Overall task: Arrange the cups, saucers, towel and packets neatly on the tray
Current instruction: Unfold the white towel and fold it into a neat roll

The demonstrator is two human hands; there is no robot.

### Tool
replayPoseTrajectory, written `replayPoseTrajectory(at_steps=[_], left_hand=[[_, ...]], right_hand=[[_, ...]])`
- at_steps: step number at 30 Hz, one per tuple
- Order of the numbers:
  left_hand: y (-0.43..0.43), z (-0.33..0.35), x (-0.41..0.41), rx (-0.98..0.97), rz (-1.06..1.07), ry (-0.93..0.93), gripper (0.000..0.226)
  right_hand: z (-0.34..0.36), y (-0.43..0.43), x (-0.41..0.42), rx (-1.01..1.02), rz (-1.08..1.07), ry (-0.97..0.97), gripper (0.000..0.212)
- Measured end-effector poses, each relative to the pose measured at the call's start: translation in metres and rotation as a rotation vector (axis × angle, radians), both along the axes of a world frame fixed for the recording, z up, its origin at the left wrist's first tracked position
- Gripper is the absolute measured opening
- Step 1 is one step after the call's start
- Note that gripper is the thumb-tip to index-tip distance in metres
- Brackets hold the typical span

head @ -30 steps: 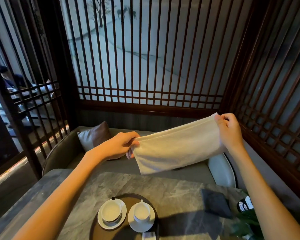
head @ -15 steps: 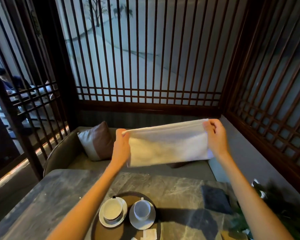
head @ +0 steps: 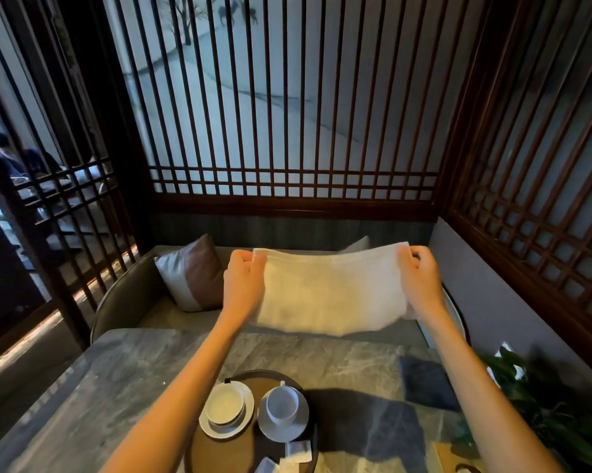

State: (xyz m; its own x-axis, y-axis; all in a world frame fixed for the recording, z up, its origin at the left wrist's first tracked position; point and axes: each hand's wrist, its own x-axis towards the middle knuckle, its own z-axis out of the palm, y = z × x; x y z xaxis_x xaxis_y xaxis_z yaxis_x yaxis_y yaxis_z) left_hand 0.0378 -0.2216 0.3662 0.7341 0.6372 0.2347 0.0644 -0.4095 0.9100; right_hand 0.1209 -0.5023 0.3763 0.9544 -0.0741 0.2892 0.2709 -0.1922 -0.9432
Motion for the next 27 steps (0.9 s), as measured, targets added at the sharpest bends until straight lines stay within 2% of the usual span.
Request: replayPoseTrajectory(at_steps=[3,6,8,13,17,19,23,27], left_hand=[[-0.026,-0.004,-0.002,0.065,-0.021,0.024,0.024],[-0.059,-0.010,-0.007,0.038,-0.058,-0.027,0.027],[-0.078,-0.013,-0.011,-0.022,-0.091,-0.089,0.029],[-0.099,-0.020,-0.016,-0.107,-0.119,-0.189,0.012],[-0.097,-0.033,-0.021,-0.182,-0.220,-0.174,0.003],[-0.091,-0.035,-0.022,-0.232,-0.268,-0.155,0.007],[-0.080,-0.035,-0.019,-0.222,-0.227,-0.103,0.007],[-0.087,-0.033,-0.019,-0.182,-0.097,-0.141,0.013]], right_hand=[[-0.007,0.029,-0.019,0.073,0.062,0.039,0.015],[-0.016,0.063,-0.040,0.097,0.063,0.027,0.010],[-0.024,0.079,-0.052,0.158,0.083,0.036,0.015],[-0.038,0.096,-0.068,0.188,0.030,0.005,0.025],[-0.046,0.093,-0.071,0.166,0.066,0.049,0.022],[-0.047,0.090,-0.073,0.211,0.103,0.117,0.025],[-0.046,0.081,-0.074,0.185,0.182,0.182,0.016],[-0.043,0.081,-0.074,0.095,0.103,0.140,0.014]])
